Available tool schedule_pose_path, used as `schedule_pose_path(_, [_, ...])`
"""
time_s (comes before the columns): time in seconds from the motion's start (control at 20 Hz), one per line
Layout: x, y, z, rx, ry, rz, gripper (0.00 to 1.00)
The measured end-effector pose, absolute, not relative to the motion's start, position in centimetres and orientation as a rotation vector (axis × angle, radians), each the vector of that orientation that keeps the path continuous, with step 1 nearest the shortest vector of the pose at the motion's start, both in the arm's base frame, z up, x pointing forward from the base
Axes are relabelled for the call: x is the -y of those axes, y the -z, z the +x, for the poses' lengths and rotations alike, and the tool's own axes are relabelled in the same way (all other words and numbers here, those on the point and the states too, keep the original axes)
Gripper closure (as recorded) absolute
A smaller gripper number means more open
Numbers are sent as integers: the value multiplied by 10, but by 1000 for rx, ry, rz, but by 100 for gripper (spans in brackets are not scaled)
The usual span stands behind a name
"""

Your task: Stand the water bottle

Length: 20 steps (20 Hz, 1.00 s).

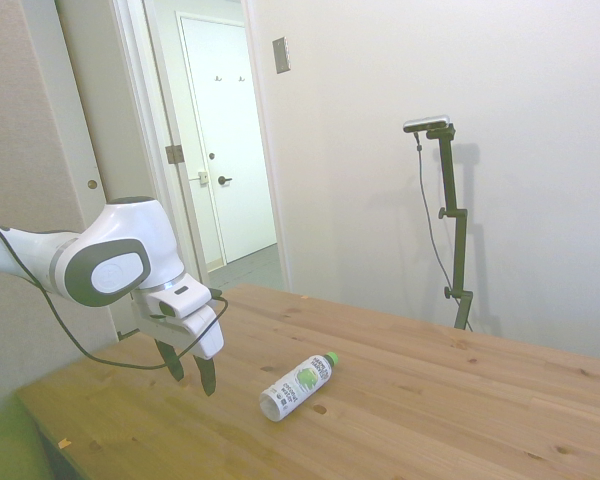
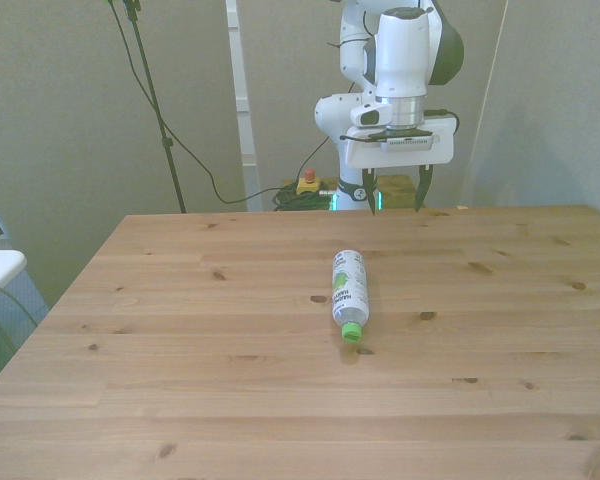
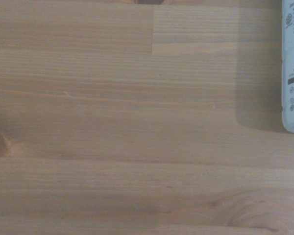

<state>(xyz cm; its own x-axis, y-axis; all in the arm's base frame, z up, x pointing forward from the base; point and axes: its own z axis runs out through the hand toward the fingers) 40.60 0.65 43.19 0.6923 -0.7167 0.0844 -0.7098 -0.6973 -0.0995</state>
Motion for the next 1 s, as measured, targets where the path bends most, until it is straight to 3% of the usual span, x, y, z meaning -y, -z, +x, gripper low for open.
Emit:
schedule_pose_path(0.3, [3,-452,429,-1215,240,-2797,0])
schedule_pose_path(0.65, [56,-476,518,-1332,301,-2721,0])
schedule_pose_path(1.0, [87,-452,595,-1423,323,-2692,0])
